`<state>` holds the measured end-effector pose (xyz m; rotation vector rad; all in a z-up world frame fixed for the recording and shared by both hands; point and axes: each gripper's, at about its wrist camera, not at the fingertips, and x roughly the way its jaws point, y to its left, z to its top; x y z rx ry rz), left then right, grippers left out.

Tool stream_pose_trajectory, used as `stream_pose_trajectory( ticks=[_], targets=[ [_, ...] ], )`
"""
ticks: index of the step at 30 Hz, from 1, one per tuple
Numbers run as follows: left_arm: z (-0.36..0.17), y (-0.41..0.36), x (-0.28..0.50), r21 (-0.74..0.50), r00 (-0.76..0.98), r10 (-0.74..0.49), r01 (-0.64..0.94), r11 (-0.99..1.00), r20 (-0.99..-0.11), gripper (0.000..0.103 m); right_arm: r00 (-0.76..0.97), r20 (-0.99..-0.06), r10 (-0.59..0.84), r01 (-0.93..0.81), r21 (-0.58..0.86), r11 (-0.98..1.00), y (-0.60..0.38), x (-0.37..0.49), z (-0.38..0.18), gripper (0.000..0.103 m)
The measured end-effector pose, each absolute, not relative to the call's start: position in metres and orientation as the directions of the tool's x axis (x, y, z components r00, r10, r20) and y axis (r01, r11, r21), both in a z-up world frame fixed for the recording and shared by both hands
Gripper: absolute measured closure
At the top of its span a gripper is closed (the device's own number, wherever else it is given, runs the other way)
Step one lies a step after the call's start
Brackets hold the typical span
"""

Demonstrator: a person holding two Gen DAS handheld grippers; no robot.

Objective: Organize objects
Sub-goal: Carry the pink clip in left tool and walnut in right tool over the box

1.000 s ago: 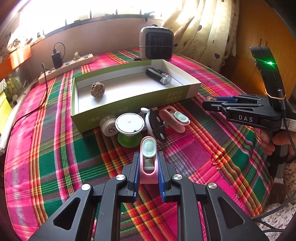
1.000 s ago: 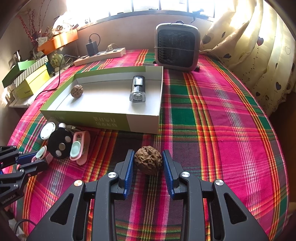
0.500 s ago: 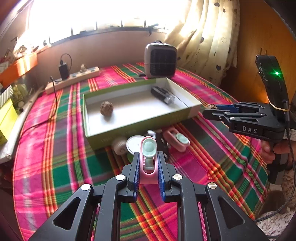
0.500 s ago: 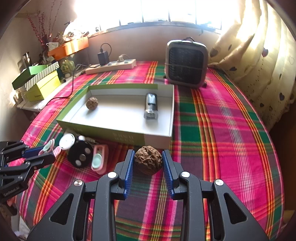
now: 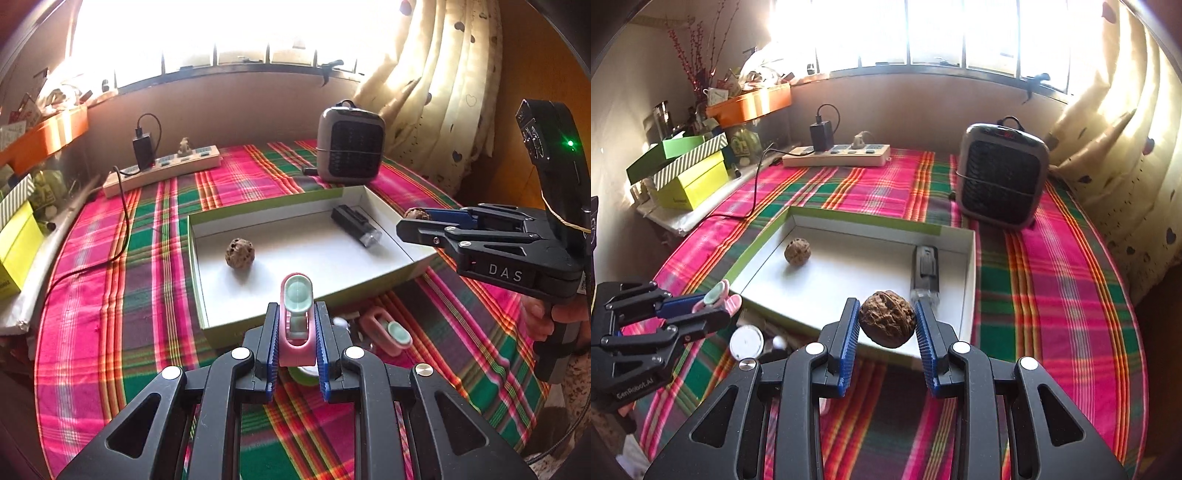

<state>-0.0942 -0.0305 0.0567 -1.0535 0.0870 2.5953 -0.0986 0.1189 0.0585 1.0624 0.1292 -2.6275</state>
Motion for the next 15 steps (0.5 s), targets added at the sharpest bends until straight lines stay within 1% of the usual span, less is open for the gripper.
stream_pose_trajectory(
  ticks=[15],
  targets=[
    [0.049, -0.033, -0.142, -0.069, -0.655, 0.256, -0.298, -0.952, -0.711, 0.087, -0.625, -0.736, -0.258, 0.361, 0.020, -0.932, 0.091, -0.163, 0.043, 0.071]
  ],
)
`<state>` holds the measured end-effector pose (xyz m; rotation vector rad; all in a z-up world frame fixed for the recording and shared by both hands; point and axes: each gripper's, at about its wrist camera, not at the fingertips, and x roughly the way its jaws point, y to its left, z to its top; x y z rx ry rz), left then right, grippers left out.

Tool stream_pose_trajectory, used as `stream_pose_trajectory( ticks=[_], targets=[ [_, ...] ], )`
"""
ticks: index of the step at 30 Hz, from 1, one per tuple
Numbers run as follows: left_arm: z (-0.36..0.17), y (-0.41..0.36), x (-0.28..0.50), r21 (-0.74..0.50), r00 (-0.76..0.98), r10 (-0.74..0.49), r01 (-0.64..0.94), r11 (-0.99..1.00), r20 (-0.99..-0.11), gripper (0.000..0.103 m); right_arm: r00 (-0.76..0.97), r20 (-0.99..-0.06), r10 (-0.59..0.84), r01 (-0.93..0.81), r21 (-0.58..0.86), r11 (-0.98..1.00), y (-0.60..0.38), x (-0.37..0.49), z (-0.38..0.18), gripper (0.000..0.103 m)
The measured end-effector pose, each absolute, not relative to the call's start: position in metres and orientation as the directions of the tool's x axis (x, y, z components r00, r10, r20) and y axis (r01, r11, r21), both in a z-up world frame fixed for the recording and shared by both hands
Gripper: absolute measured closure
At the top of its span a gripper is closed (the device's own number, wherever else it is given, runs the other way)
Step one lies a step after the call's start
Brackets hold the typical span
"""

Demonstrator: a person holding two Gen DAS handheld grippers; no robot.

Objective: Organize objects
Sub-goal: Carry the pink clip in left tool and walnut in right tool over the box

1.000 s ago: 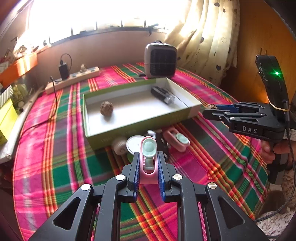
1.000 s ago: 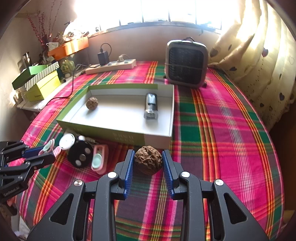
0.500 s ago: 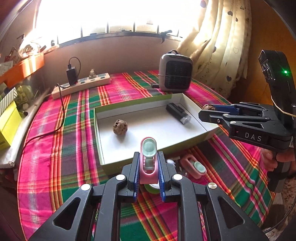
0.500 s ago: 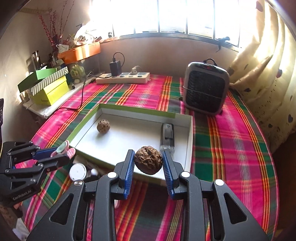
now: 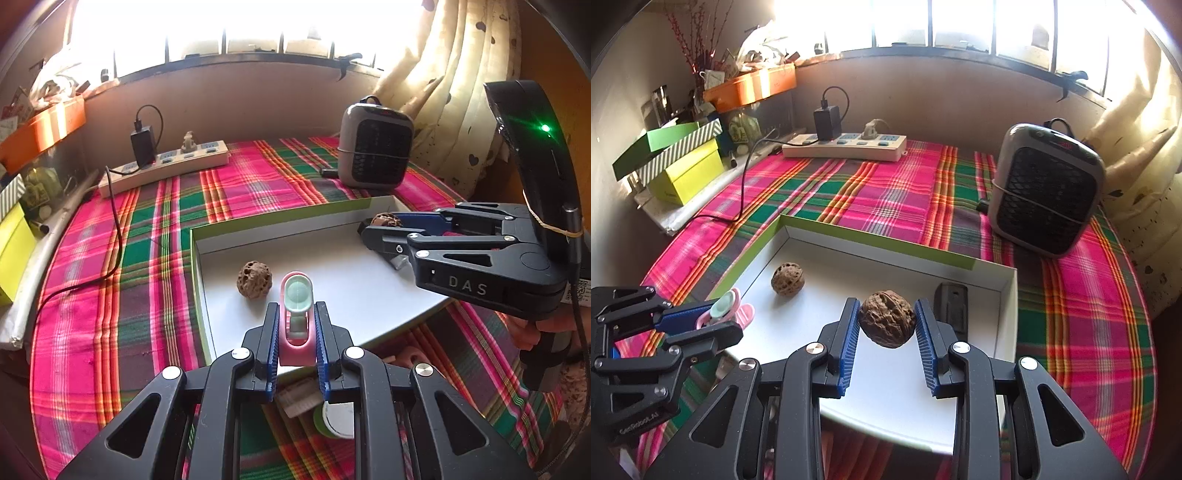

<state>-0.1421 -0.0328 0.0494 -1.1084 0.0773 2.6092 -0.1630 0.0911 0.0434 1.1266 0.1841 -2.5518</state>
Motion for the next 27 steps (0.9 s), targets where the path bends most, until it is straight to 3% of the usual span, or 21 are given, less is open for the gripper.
stream_pose_trajectory(
  ticks=[27],
  targets=[
    [0.018, -0.035, -0.182, -0.074, -0.594, 0.218, -0.257, -0.964, -0.775, 0.087, -0.557, -0.813, -0.166, 0.358, -0.055, -0.932, 0.065, -0.228, 0.008, 0.071]
  ],
)
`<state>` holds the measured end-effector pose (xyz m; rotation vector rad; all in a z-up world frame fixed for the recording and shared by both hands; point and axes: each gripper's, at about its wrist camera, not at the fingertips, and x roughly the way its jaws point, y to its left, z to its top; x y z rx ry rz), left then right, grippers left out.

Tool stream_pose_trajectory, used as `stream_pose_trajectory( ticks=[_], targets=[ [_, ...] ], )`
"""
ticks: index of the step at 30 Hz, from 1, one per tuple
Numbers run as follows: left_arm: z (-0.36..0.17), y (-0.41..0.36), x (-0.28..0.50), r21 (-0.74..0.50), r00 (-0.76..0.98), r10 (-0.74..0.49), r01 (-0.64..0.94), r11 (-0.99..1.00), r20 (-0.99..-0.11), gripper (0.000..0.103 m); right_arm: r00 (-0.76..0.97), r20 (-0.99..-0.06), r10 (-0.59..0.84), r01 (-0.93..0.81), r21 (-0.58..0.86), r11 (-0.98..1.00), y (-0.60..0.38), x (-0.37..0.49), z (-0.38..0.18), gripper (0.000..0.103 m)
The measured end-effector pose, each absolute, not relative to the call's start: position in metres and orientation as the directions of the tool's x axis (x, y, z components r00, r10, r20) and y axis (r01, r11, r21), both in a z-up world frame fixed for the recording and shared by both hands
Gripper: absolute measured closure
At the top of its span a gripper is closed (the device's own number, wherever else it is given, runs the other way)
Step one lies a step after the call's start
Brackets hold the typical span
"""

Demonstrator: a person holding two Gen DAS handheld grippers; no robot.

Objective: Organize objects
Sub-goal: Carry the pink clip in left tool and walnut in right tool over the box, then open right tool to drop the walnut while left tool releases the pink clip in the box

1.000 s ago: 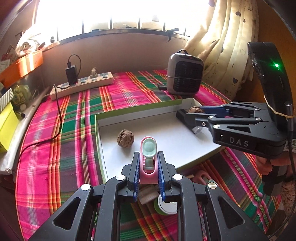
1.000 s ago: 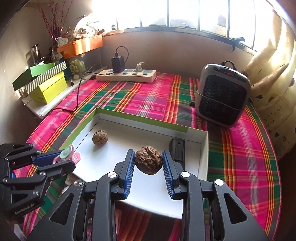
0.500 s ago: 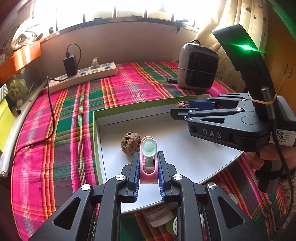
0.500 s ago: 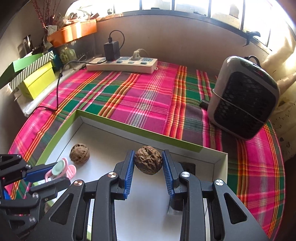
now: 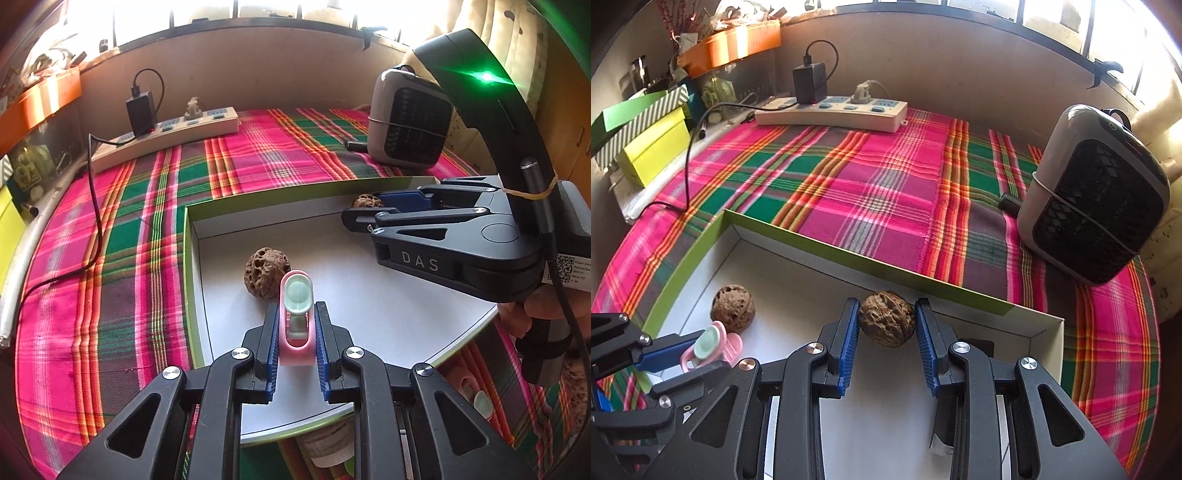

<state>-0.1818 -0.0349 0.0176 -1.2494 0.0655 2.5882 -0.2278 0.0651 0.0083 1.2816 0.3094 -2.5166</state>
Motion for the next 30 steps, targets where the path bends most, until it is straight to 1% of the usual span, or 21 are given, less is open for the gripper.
stream_pose_trajectory(
  ticks=[21, 28, 29, 30],
  targets=[
    [0.0160, -0.0337, -0.1827, -0.069, -0.588, 0.215, -0.261, -0.963, -0.779, 0.087, -0.547, -0.826, -0.137, 0.358, -0.082, -0.930, 0.0607, -0.2298, 0.0040, 0.071],
    [0.0156, -0.0326, -0.1824, -0.071, -0.587, 0.220, -0.266, -0.961, -0.780, 0.082, -0.547, -0.827, -0.131, 0.357, -0.089, -0.930, 0.0603, -0.2299, 0.0042, 0.071],
    [0.0156, -0.0325, -0.1822, -0.072, -0.586, 0.221, -0.267, -0.961, -0.779, 0.080, -0.547, -0.826, -0.132, 0.357, -0.088, -0.930, 0.0604, -0.2299, 0.0042, 0.068],
    [0.0157, -0.0329, -0.1817, -0.071, -0.587, 0.220, -0.266, -0.961, -0.779, 0.079, -0.547, -0.826, -0.134, 0.358, -0.087, -0.930, 0.0605, -0.2300, 0.0043, 0.064]
  ],
)
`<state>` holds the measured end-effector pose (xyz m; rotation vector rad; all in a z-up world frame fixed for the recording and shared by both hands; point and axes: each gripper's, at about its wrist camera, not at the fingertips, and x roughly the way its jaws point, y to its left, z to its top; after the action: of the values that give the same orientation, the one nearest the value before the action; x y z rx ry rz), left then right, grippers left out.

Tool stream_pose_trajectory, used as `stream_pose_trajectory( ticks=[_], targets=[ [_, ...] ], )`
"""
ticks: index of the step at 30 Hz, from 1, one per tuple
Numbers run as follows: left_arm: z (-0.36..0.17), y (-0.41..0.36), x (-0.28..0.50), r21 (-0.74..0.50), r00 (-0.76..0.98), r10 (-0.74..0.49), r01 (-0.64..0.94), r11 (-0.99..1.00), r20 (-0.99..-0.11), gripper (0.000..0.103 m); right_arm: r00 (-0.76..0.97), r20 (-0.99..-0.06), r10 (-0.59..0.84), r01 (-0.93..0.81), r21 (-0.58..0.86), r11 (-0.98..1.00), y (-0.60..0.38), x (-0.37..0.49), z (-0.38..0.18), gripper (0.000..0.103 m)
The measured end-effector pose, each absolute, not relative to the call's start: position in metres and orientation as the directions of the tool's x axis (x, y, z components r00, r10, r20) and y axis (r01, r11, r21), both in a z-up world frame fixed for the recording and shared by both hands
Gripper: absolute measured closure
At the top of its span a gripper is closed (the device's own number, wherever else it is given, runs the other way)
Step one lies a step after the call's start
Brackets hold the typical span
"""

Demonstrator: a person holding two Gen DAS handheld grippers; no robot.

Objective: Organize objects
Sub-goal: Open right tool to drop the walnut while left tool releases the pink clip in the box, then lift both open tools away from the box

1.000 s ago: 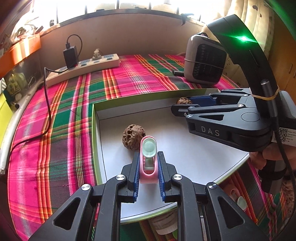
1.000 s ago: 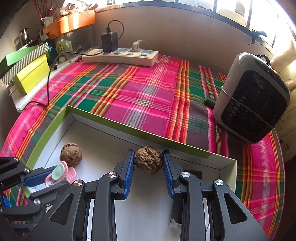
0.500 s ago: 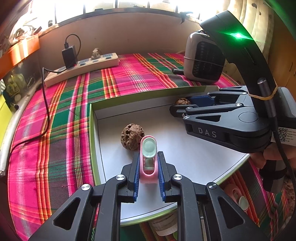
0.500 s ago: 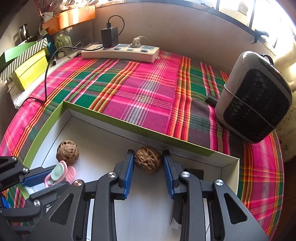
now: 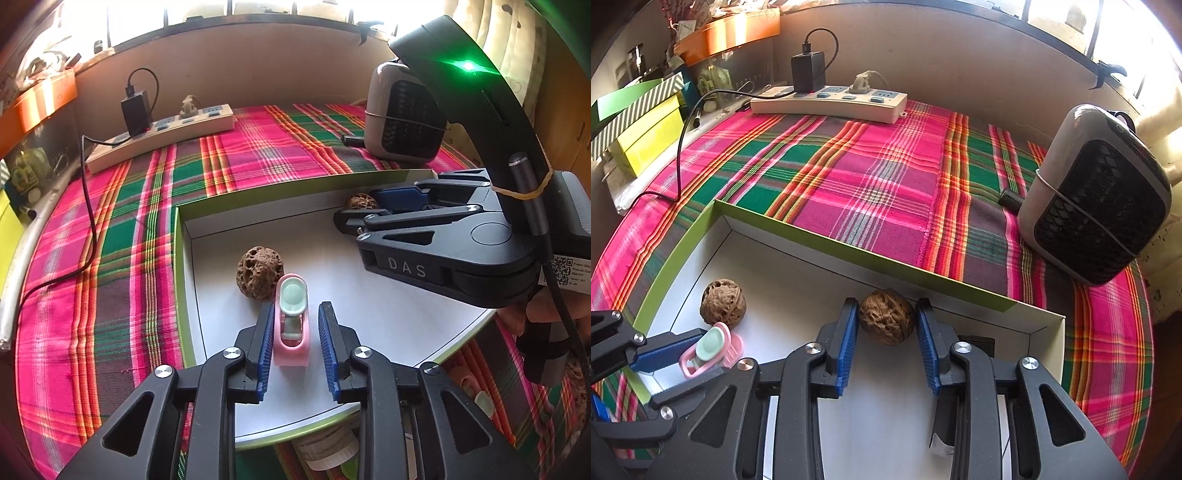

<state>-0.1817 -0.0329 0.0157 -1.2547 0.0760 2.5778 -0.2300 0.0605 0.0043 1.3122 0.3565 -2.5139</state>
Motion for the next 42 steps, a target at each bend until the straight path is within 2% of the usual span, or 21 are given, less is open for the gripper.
stream_pose_trajectory(
  ticks=[3, 18, 42],
  targets=[
    [0.016, -0.033, -0.182, -0.077, -0.586, 0.223, -0.264, -0.961, -0.779, 0.076, -0.550, -0.824, -0.138, 0.359, -0.084, -0.930, 0.061, -0.229, 0.005, 0.058],
    [0.024, -0.037, -0.175, -0.076, -0.601, 0.207, -0.237, -0.969, -0.772, 0.072, -0.579, -0.801, -0.149, 0.334, -0.067, -0.940, 0.068, -0.217, 0.017, 0.057],
    [0.058, -0.061, -0.111, -0.127, -0.689, 0.215, -0.177, -0.976, -0.692, 0.069, -0.658, -0.732, -0.177, 0.288, -0.027, -0.957, 0.083, -0.139, 0.051, 0.057]
  ],
)
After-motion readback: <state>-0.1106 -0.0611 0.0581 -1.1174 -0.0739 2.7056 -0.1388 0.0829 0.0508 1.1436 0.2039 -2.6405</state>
